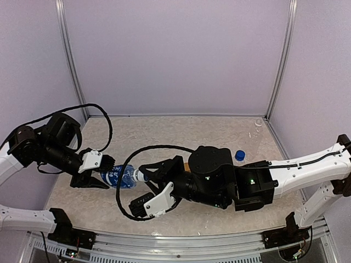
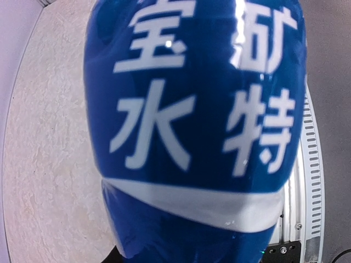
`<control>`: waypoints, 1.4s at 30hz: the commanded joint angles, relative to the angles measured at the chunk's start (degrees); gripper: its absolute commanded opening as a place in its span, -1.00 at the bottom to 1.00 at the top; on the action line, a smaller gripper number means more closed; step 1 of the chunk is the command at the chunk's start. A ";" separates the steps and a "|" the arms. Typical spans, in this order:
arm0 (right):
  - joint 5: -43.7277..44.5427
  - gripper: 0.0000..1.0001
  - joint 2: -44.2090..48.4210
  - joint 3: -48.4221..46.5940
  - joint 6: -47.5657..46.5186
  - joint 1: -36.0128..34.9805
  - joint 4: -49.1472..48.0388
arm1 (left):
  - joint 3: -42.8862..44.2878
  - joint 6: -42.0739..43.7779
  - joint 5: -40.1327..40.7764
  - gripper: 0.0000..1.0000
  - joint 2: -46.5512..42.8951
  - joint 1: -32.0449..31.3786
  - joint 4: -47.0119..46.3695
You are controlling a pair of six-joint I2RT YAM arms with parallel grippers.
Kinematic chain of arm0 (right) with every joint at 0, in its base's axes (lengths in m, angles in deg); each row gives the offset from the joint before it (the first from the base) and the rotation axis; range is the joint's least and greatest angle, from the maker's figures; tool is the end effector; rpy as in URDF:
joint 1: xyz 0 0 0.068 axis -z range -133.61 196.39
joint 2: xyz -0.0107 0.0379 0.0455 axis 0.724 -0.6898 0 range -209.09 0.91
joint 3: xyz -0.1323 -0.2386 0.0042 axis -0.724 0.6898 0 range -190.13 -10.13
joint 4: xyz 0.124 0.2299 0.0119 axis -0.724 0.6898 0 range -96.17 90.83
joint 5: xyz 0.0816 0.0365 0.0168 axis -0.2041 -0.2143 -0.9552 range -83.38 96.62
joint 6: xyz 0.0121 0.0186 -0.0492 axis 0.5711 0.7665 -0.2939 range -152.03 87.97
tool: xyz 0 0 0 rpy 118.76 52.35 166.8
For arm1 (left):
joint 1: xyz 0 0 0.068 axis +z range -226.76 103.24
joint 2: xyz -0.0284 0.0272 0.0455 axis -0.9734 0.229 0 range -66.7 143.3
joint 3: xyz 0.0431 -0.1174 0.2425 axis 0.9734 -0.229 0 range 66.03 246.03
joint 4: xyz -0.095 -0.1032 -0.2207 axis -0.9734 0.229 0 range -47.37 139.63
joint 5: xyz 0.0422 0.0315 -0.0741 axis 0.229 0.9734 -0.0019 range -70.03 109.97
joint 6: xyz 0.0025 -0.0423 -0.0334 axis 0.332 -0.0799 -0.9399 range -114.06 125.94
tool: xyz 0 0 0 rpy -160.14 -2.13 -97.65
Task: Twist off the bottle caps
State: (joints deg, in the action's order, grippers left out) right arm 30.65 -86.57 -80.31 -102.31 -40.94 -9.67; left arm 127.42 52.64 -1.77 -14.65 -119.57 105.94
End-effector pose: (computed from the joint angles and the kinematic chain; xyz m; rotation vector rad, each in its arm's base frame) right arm 0.0315 0.3626 0.3362 -1.6780 0.6331 -0.1669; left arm 0.1030 -0.1133 0.3340 1.8465 1.6437 -0.4463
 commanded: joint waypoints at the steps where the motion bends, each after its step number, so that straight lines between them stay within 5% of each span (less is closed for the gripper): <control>1: -2.57 -0.86 2.33 1.33 3.24 -0.06 -0.64 | 0.33 -1.13 -1.37 -0.24 -0.72 -0.26 -3.06; 3: -4.46 -1.00 3.48 1.33 5.75 0.51 -0.03 | 0.15 -1.38 -1.42 -0.24 -0.81 -0.17 -3.28; 12: -8.57 -1.00 12.32 8.19 13.99 3.00 -2.95 | -0.75 -2.50 -1.34 -0.26 -2.01 1.28 -4.02; 16: -8.40 -1.00 10.83 3.61 25.51 4.47 2.25 | -0.59 -8.10 0.00 -0.27 -2.30 3.31 -9.35; 21: -9.26 -1.00 0.35 -9.76 47.31 5.67 22.42 | -2.22 -27.35 7.41 -0.25 -5.07 13.28 -25.98; 25: -12.90 -1.00 -9.82 -18.23 56.23 5.83 36.24 | -3.73 -38.06 11.01 -0.23 -9.57 21.99 -31.69; 32: -15.21 -1.00 -30.54 -34.60 61.10 6.26 57.37 | -5.16 -40.73 7.23 -0.22 -13.93 25.87 -30.24; 42: -16.59 -1.00 -41.41 -37.96 61.79 9.61 59.29 | -7.11 -39.87 4.58 -0.21 -15.55 26.01 -30.23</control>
State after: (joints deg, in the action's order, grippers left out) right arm 14.91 -125.35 -115.63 -42.14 -33.36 46.80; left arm 121.23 13.39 5.01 -29.38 -94.02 76.50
